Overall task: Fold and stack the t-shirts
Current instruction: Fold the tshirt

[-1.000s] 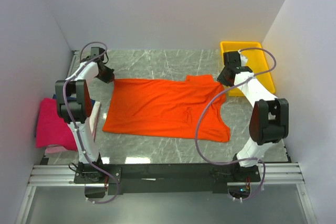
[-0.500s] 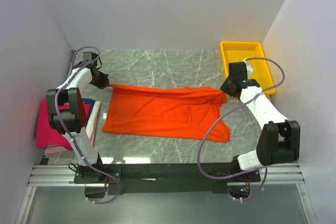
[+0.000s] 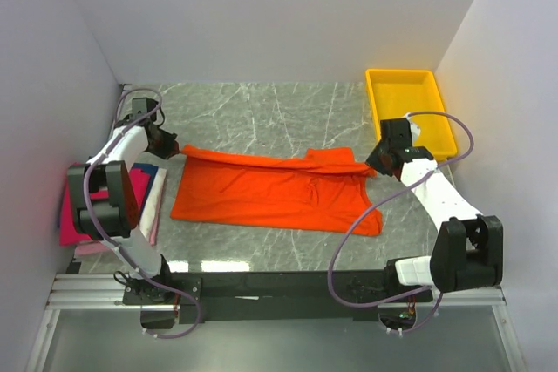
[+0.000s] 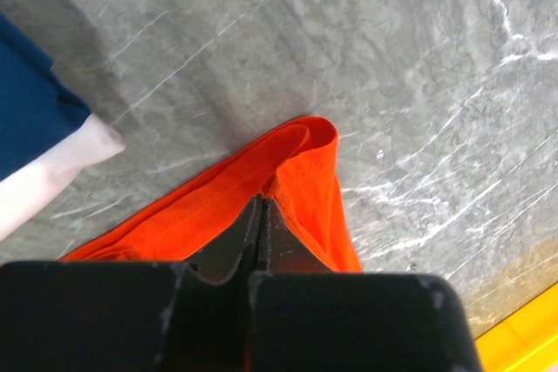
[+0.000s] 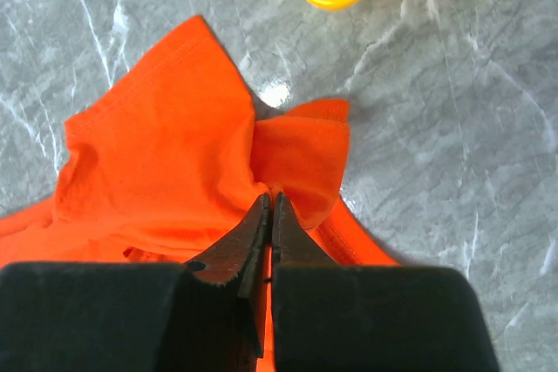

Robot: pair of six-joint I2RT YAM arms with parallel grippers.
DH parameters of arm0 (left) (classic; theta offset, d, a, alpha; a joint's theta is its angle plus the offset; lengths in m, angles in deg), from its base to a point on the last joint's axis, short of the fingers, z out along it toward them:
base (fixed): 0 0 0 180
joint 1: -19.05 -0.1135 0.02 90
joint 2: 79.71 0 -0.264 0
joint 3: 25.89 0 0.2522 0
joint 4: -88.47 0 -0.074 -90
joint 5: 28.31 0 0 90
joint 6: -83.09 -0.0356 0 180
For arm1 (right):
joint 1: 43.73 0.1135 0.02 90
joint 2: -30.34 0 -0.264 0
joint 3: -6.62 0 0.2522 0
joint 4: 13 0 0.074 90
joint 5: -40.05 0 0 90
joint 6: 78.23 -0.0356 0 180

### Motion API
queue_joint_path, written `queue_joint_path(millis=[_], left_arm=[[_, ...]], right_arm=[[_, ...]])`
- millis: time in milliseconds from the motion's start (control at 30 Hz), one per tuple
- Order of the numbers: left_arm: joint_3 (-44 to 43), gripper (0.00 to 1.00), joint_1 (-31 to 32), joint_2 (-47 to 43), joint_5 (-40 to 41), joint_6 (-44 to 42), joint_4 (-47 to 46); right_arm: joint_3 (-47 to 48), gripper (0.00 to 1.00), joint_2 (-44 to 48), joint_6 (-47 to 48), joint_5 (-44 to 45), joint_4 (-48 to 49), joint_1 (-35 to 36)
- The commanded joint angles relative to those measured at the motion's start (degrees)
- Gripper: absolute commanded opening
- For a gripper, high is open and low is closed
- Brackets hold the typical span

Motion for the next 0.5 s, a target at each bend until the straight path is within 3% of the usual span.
queue_joint_path(millis=[0,467], left_arm=[[1.35,0.01,-0.55,-3.97,-0.29,-1.32,-1.56],[4.17,0.01,-2.39,-7.22,-1.78,-2.63,-2.17]], right_arm=[[-0.81,0.00,2.95,-0.38,0.28,1.38,-0.29],[-1.24,0.00,4.88,-0.11,0.81,0.15,-0.29]])
